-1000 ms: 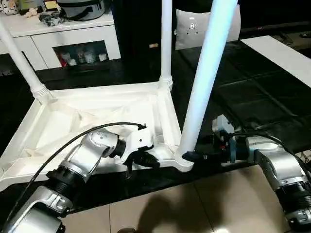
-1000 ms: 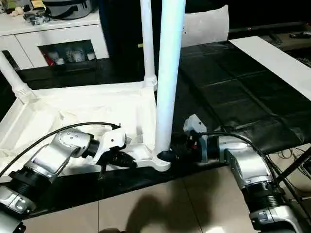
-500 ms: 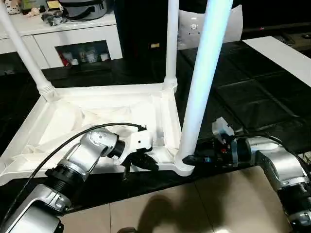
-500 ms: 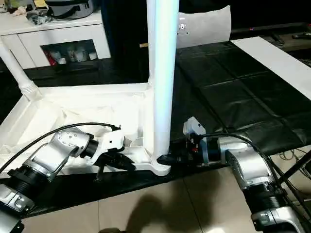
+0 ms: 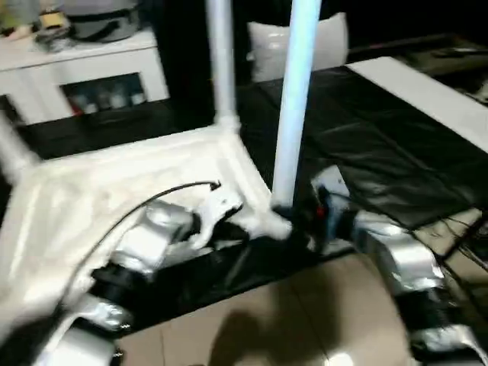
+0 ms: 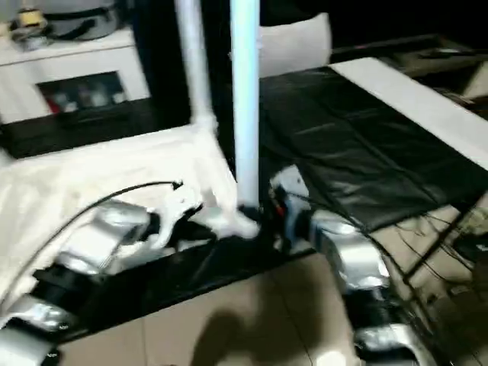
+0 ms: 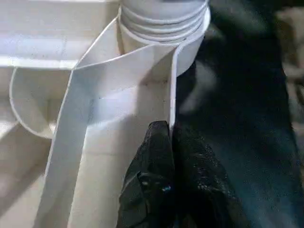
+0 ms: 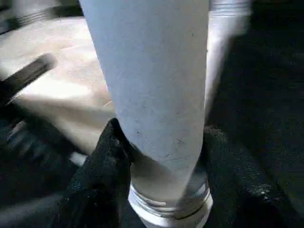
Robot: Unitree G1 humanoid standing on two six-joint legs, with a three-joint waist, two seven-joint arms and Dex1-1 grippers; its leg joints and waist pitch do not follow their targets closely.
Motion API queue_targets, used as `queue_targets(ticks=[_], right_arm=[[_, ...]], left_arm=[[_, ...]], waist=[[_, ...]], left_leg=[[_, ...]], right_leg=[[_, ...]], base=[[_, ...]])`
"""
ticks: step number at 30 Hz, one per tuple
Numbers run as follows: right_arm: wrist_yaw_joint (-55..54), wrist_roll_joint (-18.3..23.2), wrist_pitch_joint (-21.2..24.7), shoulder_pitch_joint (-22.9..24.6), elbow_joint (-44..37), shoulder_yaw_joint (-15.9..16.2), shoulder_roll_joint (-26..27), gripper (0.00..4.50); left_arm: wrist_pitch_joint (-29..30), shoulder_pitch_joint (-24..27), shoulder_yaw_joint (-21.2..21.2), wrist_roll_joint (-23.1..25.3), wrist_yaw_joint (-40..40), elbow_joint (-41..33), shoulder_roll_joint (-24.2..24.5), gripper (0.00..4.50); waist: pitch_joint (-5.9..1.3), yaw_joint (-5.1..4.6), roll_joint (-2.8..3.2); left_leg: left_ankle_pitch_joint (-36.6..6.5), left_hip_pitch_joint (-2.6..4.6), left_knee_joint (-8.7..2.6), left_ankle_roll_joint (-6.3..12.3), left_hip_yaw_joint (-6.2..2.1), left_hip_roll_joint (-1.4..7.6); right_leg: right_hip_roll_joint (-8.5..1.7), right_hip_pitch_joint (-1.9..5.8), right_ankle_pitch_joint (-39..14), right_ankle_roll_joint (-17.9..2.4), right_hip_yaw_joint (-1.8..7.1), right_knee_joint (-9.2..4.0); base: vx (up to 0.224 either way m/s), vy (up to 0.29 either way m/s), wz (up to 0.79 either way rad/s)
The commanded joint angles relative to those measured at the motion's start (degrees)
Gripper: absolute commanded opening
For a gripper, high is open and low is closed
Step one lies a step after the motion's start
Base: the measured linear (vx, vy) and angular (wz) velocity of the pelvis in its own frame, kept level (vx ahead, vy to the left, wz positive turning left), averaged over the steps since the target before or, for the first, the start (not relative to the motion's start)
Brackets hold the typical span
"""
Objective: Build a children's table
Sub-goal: Rotate leg to tighten
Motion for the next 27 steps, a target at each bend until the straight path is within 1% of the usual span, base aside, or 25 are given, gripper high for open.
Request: queue_targets(ticks=[1, 2, 3, 4, 5, 6, 7, 8, 9, 10, 11, 12, 13, 15, 17, 18, 19, 20, 21, 22, 23, 24, 26, 27], right_arm=[[-7.3, -1.7, 2.0, -0.5, 4.0, -0.1, 2.1, 1.96], [-8.1, -2.2, 0.8, -0.5, 4.3, 0.2, 2.6, 1.96], [-9.1, -2.3, -0.2, -0.4, 4.6, 0.0, 3.3, 1.96], [-9.8, -1.9, -0.7, -0.3, 4.5, -0.5, 4.1, 1.96], [-10.2, -1.7, -0.8, -0.1, 4.1, -0.8, 4.7, 1.96], [-10.1, -1.9, -1.0, 0.1, 3.7, -0.7, 4.8, 2.3], [-10.0, -1.8, -1.1, 0.4, 3.1, -0.7, 4.8, 2.51], [-9.9, -1.7, -1.1, 0.5, 2.9, -0.7, 4.9, 2.64], [-9.8, -1.4, -1.3, 0.8, 2.2, -0.9, 5.0, 2.67], [-9.7, -1.2, -1.5, 0.9, 1.9, -1.0, 5.0, 2.74], [-8.8, -0.7, -2.4, 1.2, 1.0, -1.0, 4.7, 2.74], [-8.3, -0.6, -2.7, 1.3, 0.9, -1.0, 4.4, 2.98], [-7.6, -0.4, -3.3, 1.4, 0.6, -0.9, 4.0, 3.07], [-5.0, -0.2, -4.7, 1.9, 0.1, -0.7, 2.6, 3.13], [-2.4, -0.3, -6.5, 2.4, -0.2, 0.1, 1.1, 3.35], [1.6, -0.7, -8.6, 3.3, -1.0, 1.5, -1.2, 3.56], [3.9, -0.5, -9.2, 3.9, -1.7, 2.0, -2.6, 3.56], [5.4, -0.2, -9.5, 4.3, -2.1, 2.2, -3.4, 3.6], [7.8, 0.3, -9.6, 4.8, -2.8, 2.3, -4.7, 3.68], [9.7, 0.6, -9.7, 5.2, -3.3, 2.5, -5.9, 3.8], [11.6, 0.9, -9.7, 5.6, -3.7, 2.6, -7.3, 3.8], [14.7, 1.4, -9.7, 5.9, -4.3, 2.6, -9.5, 4.05], [17.1, 1.8, -9.8, 6.1, -4.6, 2.6, -11.3, 4.1], [17.7, 2.0, -9.8, 6.1, -4.6, 2.6, -11.7, 4.18]], left_arm=[[1.2, -0.3, -0.8, -1.8, 2.0, -0.5, -3.4, 0.0], [1.3, -0.3, -0.4, -1.9, 2.9, -0.5, -4.2, 0.0], [1.5, -0.2, -0.3, -1.8, 3.5, -0.7, -4.7, 0.0], [1.6, -0.1, -0.4, -1.7, 3.7, -0.9, -5.0, 0.0], [1.7, 0.1, -0.7, -1.4, 3.6, -1.3, -4.8, 0.0], [1.7, 0.3, -1.0, -1.2, 3.3, -1.6, -4.6, 0.0], [1.6, 0.4, -1.2, -1.0, 3.1, -1.8, -4.3, 0.0], [1.5, 0.5, -1.3, -0.9, 3.0, -1.8, -4.1, 0.0], [1.3, 0.6, -1.4, -0.8, 3.0, -1.8, -3.9, 0.0], [1.2, 0.6, -1.4, -0.7, 3.2, -1.7, -3.8, 0.0], [0.7, 0.8, -1.4, -0.6, 3.2, -1.8, -3.5, 0.0], [0.6, 0.9, -1.4, -0.5, 3.2, -1.8, -3.4, 0.0], [0.4, 1.0, -1.5, -0.5, 3.1, -1.9, -3.3, 0.0], [-1.5, 1.4, -2.3, -0.4, 1.5, -2.1, -2.4, 0.0], [-2.4, 1.7, -2.9, -0.4, 0.4, -2.4, -1.6, 0.0], [-3.7, 2.2, -3.7, -0.2, -1.2, -2.8, -0.6, 0.0], [-3.9, 2.4, -4.0, -0.2, -1.8, -3.0, 0.0, 0.0], [-3.9, 2.5, -4.1, -0.2, -2.2, -3.1, 0.4, 0.0], [-4.1, 2.6, -4.3, -0.2, -2.9, -3.2, 0.9, 0.0], [-4.4, 2.6, -4.5, -0.3, -3.5, -3.2, 1.4, 0.0], [-5.1, 2.6, -4.8, -0.2, -4.4, -3.0, 2.0, 0.0], [-6.4, 2.5, -5.5, -0.2, -6.4, -2.8, 3.2, 0.0], [-7.8, 2.5, -6.2, -0.1, -8.2, -2.7, 4.4, 0.0], [-8.3, 2.5, -6.4, -0.2, -9.0, -2.7, 4.7, 0.0]], waist=[[-2.8, 0.09, -0.56], [-2.78, -0.28, -0.71], [-2.81, -0.41, -0.7], [-2.86, -0.44, -0.69], [-2.94, -0.49, -0.75], [-2.88, -0.5, -0.64], [-2.93, -0.44, -0.58], [-3.0, -0.38, -0.54], [-3.05, -0.31, -0.54], [-3.27, 0.0, -0.47], [-3.39, 0.18, -0.59], [-3.39, 0.35, -0.5], [-3.41, 0.45, -0.45], [-3.53, 0.83, -0.47], [-3.59, 1.39, -0.52], [-3.61, 1.63, -0.55], [-3.58, 1.72, -0.56], [-3.57, 1.9, -0.49], [-3.57, 2.07, -0.37], [-3.52, 2.17, -0.32], [-3.48, 2.32, -0.37], [-3.44, 2.58, -0.35], [-3.42, 2.84, -0.36], [-3.34, 2.79, -0.35]], left_leg=[[-21.4, 0.27, -4.14, -0.06, -1.04, 0.81], [-21.5, 0.29, -4.09, 0.43, -0.94, 0.72], [-21.3, 0.35, -3.96, 0.93, -0.79, 0.67], [-21.0, 0.32, -3.95, 1.17, -0.78, 0.65], [-20.1, 0.04, -4.07, 1.59, -0.81, 0.71], [-20.1, 0.02, -4.13, 1.89, -0.76, 0.77], [-20.1, 0.15, -4.09, 1.92, -0.73, 0.81], [-19.5, 0.17, -4.11, 2.0, -0.7, 0.89], [-18.7, 0.07, -4.17, 2.13, -0.71, 0.99], [-17.6, 0.31, -4.0, 2.15, -0.55, 1.16], [-16.8, 0.31, -3.92, 2.22, -0.48, 1.18], [-15.5, 0.0, -3.99, 2.39, -0.48, 1.29], [-15.1, -0.09, -3.98, 2.51, -0.51, 1.31], [-14.2, -0.09, -3.84, 2.87, -0.37, 1.28], [-13.5, -0.1, -3.76, 3.18, -0.33, 1.37], [-13.0, -0.1, -3.7, 3.38, -0.29, 1.35], [-12.8, -0.18, -3.72, 3.38, -0.33, 1.42], [-12.9, -0.03, -3.64, 3.67, -0.23, 1.48], [-12.8, -0.15, -3.65, 3.91, -0.27, 1.45], [-13.0, -0.05, -3.71, 3.93, -0.25, 1.53], [-13.1, -0.06, -3.67, 4.01, -0.25, 1.51], [-13.5, 0.06, -3.69, 4.02, -0.23, 1.59], [-14.2, 0.08, -3.74, 4.04, -0.3, 1.62], [-14.5, 0.02, -3.82, 3.91, -0.31, 1.67]], right_leg=[[-3.02, 2.45, -31.9, -4.3, 1.18, -5.77], [-2.96, 2.34, -31.7, -4.2, 1.22, -5.94], [-2.99, 2.13, -31.5, -4.2, 1.35, -6.04], [-3.01, 2.16, -31.1, -4.4, 1.4, -6.05], [-2.94, 2.36, -29.6, -4.7, 1.52, -5.81], [-2.82, 2.32, -29.1, -4.8, 1.51, -5.81], [-2.85, 2.25, -28.9, -4.9, 1.57, -5.76], [-2.89, 2.27, -27.7, -5.4, 1.73, -5.62], [-2.88, 2.4, -26.0, -6.0, 1.83, -5.39], [-2.92, 2.26, -23.5, -7.0, 2.09, -5.17], [-2.89, 2.28, -21.8, -7.6, 2.19, -4.95], [-2.86, 2.57, -18.7, -8.7, 2.25, -4.45], [-2.84, 2.69, -17.7, -8.9, 2.21, -4.32], [-2.89, 2.84, -15.7, -9.6, 2.27, -4.09], [-3.03, 2.95, -15.1, -9.7, 2.3, -3.99], [-3.0, 2.99, -14.6, -9.8, 2.28, -3.95], [-3.03, 3.07, -14.5, -9.8, 2.29, -3.91], [-2.94, 2.94, -14.1, -9.8, 2.37, -3.88], [-2.96, 3.09, -14.1, -10.0, 2.33, -3.77], [-2.95, 3.02, -14.5, -9.9, 2.35, -3.91], [-2.89, 3.05, -14.9, -9.9, 2.32, -3.87], [-2.9, 2.94, -15.7, -9.7, 2.37, -3.99], [-2.86, 2.98, -16.4, -9.6, 2.36, -4.01], [-2.87, 2.97, -16.7, -9.6, 2.37, -3.99]], base=[[0.0, 0.0, 0.0], [0.0, 0.0, 0.0], [0.0, 0.0, 0.0], [0.0, 0.0, 0.0], [0.0, 0.0, 0.0], [0.0, 0.0, 0.0], [0.0, 0.0, 0.0], [0.0, 0.0, 0.0], [0.0, 0.0, 0.0], [0.0, 0.0, 0.0], [0.0, 0.0, 0.0], [0.0, 0.0, 0.0], [0.0, 0.0, 0.0], [0.0, 0.0, 0.0], [0.0, 0.0, 0.0], [0.0, 0.0, 0.0], [0.0, 0.0, 0.0], [0.0, 0.0, 0.0], [0.0, 0.0, 0.0], [0.0, 0.0, 0.0], [0.0, 0.0, 0.0], [0.0, 0.0, 0.0], [0.0, 0.0, 0.0], [0.0, 0.0, 0.0]])
